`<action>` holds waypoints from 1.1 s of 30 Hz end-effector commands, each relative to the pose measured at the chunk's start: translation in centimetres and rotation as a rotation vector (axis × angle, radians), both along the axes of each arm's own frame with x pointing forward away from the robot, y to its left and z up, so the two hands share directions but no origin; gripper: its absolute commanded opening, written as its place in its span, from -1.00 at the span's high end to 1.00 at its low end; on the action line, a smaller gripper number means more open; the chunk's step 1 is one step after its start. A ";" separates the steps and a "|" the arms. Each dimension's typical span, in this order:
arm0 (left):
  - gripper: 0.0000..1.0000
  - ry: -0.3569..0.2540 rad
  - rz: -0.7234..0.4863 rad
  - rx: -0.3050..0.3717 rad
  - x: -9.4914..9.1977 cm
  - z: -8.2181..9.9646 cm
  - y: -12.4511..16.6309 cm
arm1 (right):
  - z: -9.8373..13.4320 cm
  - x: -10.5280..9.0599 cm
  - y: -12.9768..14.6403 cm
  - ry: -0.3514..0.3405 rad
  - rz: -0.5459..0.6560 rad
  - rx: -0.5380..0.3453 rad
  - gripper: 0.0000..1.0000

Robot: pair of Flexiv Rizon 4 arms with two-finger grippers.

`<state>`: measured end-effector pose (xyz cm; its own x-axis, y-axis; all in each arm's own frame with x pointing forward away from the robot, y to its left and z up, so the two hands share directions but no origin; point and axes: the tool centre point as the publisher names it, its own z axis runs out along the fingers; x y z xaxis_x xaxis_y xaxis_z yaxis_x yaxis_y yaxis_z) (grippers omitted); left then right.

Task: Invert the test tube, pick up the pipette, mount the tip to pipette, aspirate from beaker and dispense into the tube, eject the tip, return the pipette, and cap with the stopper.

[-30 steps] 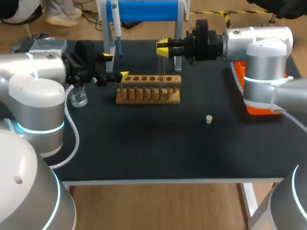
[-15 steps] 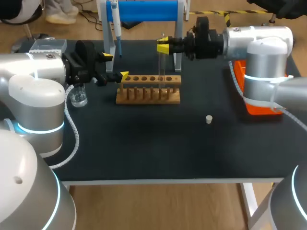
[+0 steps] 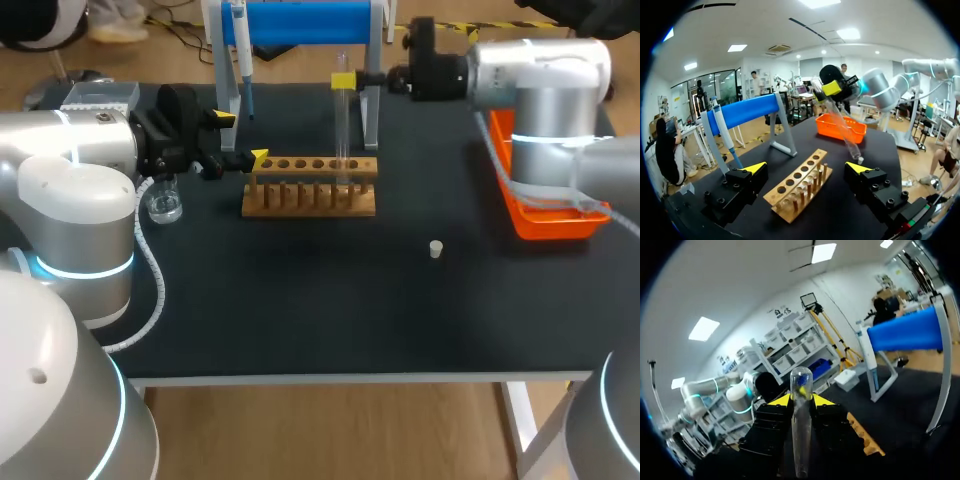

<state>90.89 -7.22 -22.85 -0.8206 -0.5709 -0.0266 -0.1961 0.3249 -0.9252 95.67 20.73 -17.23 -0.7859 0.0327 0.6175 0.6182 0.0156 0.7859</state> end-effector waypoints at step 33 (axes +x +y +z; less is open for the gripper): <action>-1.00 -0.001 0.001 -0.001 0.0 -0.1 0.0 | -2.0 0.4 -1.9 0.877 0.101 -0.018 1.00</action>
<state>90.89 -7.22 -22.86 -0.8206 -0.5709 -0.0266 -0.1961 0.3249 -0.9252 95.84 18.99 -18.93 -0.0682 0.0179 0.9975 0.9943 0.0839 0.0665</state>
